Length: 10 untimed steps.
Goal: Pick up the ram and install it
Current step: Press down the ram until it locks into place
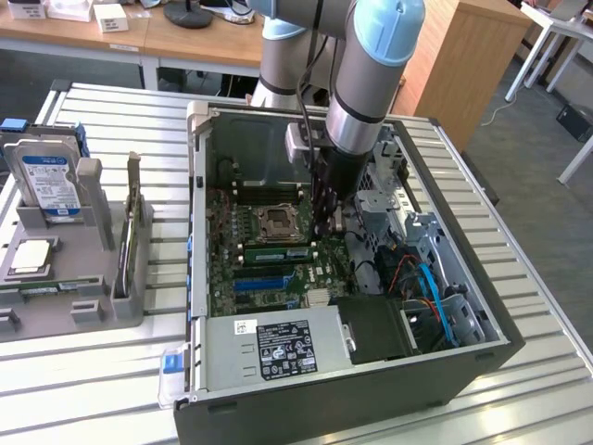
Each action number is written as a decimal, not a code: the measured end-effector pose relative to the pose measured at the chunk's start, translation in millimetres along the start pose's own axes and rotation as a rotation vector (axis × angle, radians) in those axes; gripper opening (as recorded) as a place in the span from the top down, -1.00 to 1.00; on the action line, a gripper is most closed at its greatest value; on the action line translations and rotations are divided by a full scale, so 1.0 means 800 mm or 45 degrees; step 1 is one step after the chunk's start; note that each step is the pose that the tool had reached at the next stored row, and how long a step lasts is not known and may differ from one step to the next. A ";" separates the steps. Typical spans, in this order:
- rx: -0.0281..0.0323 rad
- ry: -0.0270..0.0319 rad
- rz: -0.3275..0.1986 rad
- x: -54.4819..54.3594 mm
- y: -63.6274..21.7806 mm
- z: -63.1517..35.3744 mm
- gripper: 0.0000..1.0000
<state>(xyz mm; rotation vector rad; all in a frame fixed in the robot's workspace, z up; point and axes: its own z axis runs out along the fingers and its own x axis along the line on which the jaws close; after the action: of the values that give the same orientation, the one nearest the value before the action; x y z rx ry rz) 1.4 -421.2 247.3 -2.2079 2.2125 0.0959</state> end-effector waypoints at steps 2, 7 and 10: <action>0.0002 -0.0005 0.000 0.000 0.000 0.001 0.79; 0.0003 -0.0006 0.000 0.000 0.000 0.004 0.79; 0.0002 -0.0004 0.000 0.000 0.000 0.006 0.79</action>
<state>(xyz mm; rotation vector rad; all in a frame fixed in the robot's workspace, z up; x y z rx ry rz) 1.5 -421.2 242.8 -2.2077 2.2122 0.0961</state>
